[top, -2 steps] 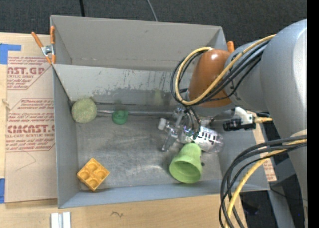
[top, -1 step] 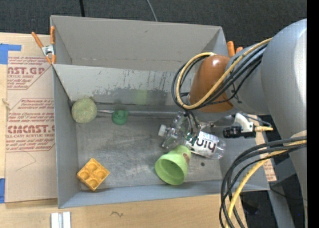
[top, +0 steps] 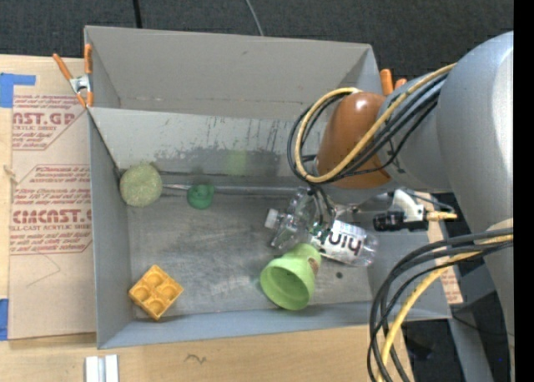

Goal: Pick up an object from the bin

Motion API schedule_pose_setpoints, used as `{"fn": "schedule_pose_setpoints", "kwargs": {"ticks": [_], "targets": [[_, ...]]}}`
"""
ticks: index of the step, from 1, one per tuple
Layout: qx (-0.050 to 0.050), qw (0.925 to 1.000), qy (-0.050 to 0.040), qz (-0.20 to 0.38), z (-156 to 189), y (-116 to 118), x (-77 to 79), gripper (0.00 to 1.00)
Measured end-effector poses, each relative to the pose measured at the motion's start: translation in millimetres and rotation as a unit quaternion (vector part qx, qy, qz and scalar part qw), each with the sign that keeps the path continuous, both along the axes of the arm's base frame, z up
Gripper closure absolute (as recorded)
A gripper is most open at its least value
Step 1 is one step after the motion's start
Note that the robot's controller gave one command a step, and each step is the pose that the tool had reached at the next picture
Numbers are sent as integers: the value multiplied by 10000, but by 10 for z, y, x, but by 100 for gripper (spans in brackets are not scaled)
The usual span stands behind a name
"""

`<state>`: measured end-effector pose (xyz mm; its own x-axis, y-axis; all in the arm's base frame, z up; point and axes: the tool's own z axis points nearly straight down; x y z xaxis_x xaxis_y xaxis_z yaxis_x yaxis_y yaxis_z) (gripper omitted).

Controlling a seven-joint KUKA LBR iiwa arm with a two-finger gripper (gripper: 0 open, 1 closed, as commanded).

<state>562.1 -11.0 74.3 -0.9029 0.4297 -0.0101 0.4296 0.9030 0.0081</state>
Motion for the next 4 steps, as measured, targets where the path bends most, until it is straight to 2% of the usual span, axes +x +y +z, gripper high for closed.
{"fn": "schedule_pose_setpoints", "kwargs": {"ticks": [1,2,4], "targets": [[-1,10000,16,-1,22,0,-7,100],[-8,10000,79,1,160,-4,-36,100],[-10,10000,70,1,541,-3,-26,100]]}}
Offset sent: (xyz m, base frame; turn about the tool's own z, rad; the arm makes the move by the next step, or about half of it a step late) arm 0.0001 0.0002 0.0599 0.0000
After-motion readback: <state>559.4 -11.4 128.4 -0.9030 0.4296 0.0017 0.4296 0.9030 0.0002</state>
